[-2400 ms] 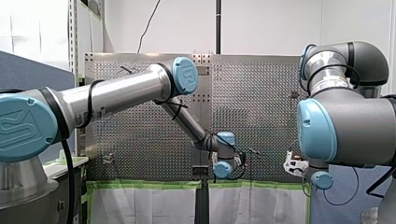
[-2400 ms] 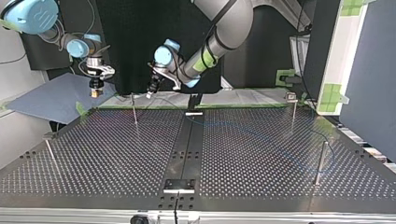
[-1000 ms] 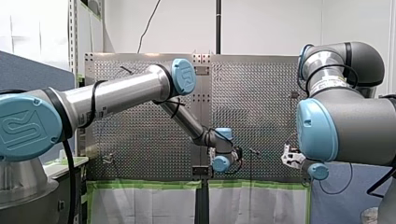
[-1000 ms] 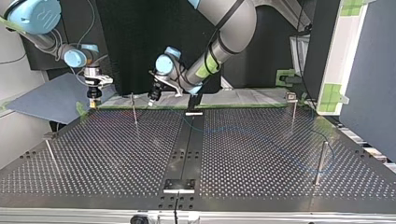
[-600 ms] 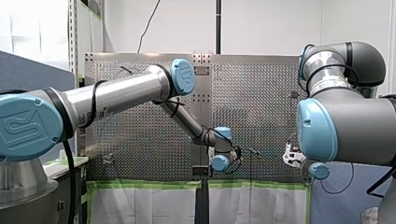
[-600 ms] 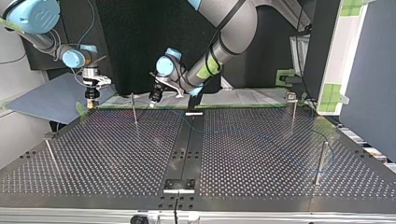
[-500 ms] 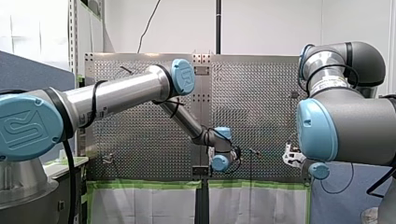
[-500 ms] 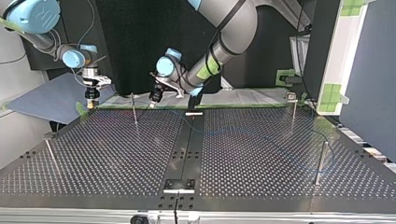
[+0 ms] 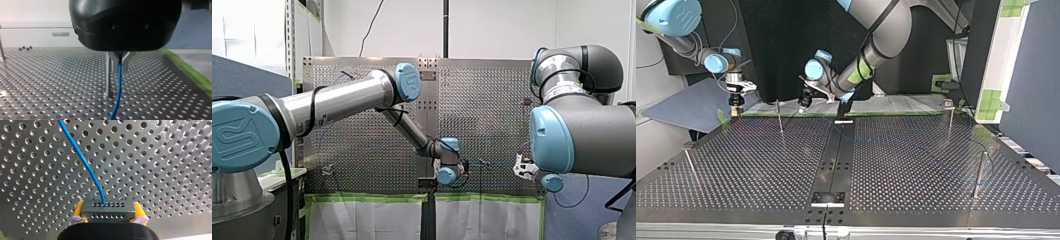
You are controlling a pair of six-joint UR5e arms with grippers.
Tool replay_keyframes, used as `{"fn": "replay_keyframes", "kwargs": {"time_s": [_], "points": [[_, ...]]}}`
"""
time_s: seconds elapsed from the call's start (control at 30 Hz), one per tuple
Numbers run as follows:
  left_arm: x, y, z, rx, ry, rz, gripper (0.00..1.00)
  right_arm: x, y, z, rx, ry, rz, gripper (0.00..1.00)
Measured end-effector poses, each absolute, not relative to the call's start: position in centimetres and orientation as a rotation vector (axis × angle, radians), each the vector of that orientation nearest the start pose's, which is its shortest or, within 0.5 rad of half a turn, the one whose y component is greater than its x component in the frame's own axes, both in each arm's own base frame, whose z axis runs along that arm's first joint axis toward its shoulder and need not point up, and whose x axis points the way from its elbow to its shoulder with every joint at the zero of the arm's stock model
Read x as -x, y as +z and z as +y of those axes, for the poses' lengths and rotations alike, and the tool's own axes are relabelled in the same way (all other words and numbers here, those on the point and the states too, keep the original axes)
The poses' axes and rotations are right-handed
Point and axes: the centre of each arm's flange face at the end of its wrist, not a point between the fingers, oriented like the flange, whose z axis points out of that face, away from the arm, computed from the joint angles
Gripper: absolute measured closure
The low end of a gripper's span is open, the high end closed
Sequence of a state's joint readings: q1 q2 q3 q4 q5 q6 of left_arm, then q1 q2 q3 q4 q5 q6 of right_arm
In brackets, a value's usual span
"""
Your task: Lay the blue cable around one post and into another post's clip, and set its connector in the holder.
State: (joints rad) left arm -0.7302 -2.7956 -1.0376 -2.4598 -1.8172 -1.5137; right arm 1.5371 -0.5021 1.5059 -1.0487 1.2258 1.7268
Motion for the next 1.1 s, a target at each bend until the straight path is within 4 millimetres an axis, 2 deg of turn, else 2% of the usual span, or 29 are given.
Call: {"fn": "replay_keyframes", "kwargs": {"time_s": [0.03, 0.1, 0.13, 0.17, 0.2, 0.27, 0.47, 0.77, 1.1], "points": [[-52.0, -4.6, -61.2, -0.427, -0.325, 1.535, 0.63, -14.4, -5.9, -68.6, -1.351, 1.56, -1.137, 1.0], [-51.9, -4.8, -61.0, -0.424, -0.31, 1.541, 0.63, -14.4, -5.9, -68.6, -1.352, 1.56, -1.138, 1.0], [-51.9, -4.8, -61.0, -0.423, -0.304, 1.543, 0.31, -14.4, -5.9, -68.6, -1.353, 1.56, -1.138, 1.0], [-51.8, -4.8, -60.9, -0.422, -0.298, 1.545, 0.17, -14.5, -5.9, -68.6, -1.354, 1.56, -1.138, 1.0], [-51.7, -4.8, -60.9, -0.422, -0.286, 1.548, 0.17, -14.5, -6.0, -68.6, -1.354, 1.56, -1.139, 1.0], [-51.6, -4.9, -60.9, -0.425, -0.263, 1.551, 0.0, -14.5, -6.0, -68.6, -1.356, 1.561, -1.139, 1.0], [-51.1, -4.9, -60.9, -0.422, -0.203, 1.56, 0.0, -14.8, -6.0, -68.5, -1.361, 1.561, -1.142, 1.0], [-49.1, -5.1, -61.5, -0.501, -0.206, 1.602, 0.0, -15.0, -6.1, -68.4, -1.369, 1.562, -1.146, 1.0], [-46.8, -2.2, -61.3, -0.576, -0.198, 1.592, 0.0, -15.1, -6.1, -68.3, -1.372, 1.561, -1.15, 1.0]]}}
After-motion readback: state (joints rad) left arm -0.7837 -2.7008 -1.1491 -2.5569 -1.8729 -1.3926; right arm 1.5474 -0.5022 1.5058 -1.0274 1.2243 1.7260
